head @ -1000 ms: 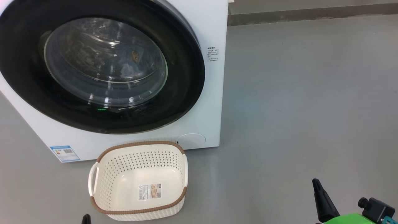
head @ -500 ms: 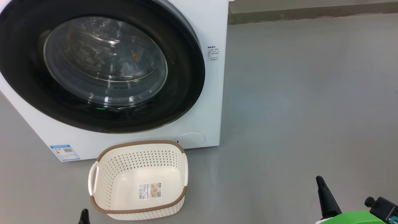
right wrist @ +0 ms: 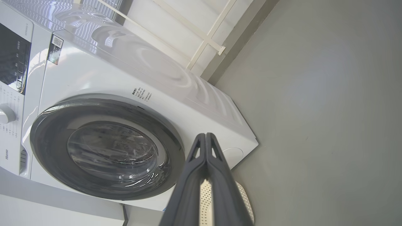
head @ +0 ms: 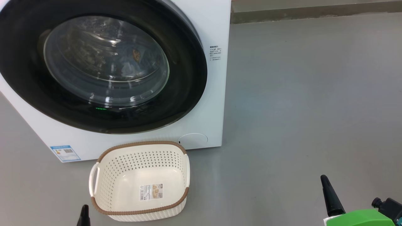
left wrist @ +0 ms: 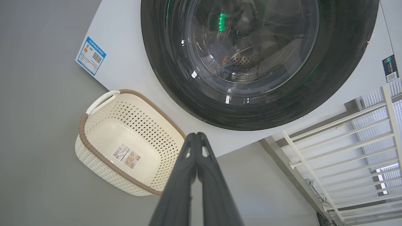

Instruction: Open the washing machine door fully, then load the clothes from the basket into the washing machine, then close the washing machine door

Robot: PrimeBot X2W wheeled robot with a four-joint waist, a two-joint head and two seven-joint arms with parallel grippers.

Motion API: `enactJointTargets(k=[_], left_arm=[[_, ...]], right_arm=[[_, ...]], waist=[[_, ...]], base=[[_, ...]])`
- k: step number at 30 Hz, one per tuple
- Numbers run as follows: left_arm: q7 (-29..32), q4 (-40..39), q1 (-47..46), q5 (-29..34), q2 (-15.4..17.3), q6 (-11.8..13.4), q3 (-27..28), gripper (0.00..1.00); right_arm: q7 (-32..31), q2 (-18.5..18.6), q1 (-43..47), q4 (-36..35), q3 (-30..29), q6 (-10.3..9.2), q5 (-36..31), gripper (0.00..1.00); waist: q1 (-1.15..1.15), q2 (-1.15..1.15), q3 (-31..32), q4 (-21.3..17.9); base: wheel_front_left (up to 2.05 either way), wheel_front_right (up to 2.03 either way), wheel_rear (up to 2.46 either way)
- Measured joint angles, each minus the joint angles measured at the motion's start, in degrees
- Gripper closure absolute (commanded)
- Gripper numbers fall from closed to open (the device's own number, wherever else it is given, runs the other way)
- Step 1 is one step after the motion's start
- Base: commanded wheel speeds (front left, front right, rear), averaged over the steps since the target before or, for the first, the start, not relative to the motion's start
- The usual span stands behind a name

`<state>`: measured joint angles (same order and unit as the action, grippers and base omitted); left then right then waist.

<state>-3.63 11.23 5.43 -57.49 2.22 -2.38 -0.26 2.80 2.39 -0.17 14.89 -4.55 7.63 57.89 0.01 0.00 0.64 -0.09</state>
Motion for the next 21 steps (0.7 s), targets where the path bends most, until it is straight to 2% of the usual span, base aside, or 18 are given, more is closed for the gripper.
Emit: enactJointTargets(k=[21], left_arm=[[3.3,1.5,-2.9,-13.8,0.4,-1.5,1.2,1.0]], right_arm=[[-3.4,0.0,-1.1,0.2,-1.4,-0.07,13.0,1.0]], waist=[[0.0,0.0,-0.3,0.0]], base=[[0.0,0.0,0.0]])
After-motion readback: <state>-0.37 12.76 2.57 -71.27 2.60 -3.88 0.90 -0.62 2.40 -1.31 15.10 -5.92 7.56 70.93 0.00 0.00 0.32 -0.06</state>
